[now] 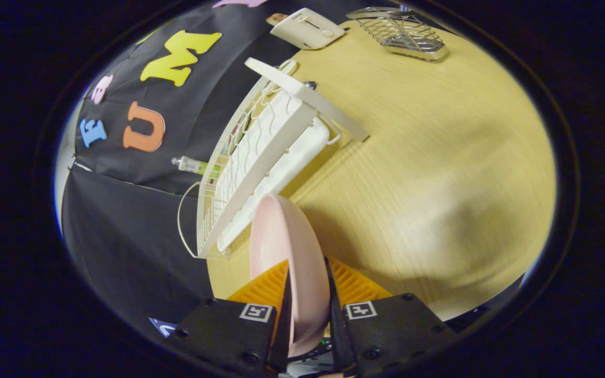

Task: Take the plate from the dish rack, then take the spoon from the basket and place it into the plate.

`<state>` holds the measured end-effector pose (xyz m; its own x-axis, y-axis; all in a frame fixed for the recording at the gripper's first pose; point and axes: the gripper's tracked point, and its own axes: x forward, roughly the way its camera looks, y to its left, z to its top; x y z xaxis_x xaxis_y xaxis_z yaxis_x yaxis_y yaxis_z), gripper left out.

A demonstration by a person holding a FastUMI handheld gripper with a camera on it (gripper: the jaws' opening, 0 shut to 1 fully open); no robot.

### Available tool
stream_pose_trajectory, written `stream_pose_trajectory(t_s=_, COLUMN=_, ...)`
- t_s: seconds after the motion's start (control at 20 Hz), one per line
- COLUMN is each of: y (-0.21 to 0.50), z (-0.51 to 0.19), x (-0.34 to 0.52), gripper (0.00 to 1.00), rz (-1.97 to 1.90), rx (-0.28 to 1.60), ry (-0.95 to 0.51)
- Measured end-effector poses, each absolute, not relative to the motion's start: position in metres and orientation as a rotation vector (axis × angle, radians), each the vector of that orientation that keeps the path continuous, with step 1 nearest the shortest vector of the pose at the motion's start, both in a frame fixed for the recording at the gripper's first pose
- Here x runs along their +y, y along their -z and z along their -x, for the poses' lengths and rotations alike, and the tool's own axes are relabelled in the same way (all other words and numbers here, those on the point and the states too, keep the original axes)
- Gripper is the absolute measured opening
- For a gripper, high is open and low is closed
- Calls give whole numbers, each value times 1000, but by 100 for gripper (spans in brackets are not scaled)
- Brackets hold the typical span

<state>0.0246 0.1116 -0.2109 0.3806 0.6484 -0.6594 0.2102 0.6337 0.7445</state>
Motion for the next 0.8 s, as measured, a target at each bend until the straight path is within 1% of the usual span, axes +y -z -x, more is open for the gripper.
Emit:
stream_pose_trajectory(t_s=0.1, y=209, z=-30, x=105, gripper=42, rz=-873, rx=1166, ry=-324)
stream_pose_trajectory(t_s=0.2, y=208, z=-37, x=100, gripper=51, rz=-856, rx=1145, ry=-314)
stream_pose_trajectory(t_s=0.25, y=205, z=-40, x=98, gripper=53, rz=-859, rx=1135, ry=-317)
stream_pose_trajectory(t_s=0.4, y=202, z=-46, x=92, gripper=63, rz=-836, rx=1101, ry=-317)
stream_pose_trajectory(t_s=0.55, y=191, z=-49, x=78, gripper=66, rz=-737, rx=1023, ry=-329)
stream_pose_trajectory(t_s=0.7, y=181, z=-49, x=65, gripper=87, rz=-628, rx=945, ry=-339)
stream_pose_trajectory(t_s=0.8, y=172, z=-46, x=53, gripper=89, rz=-541, rx=884, ry=-337)
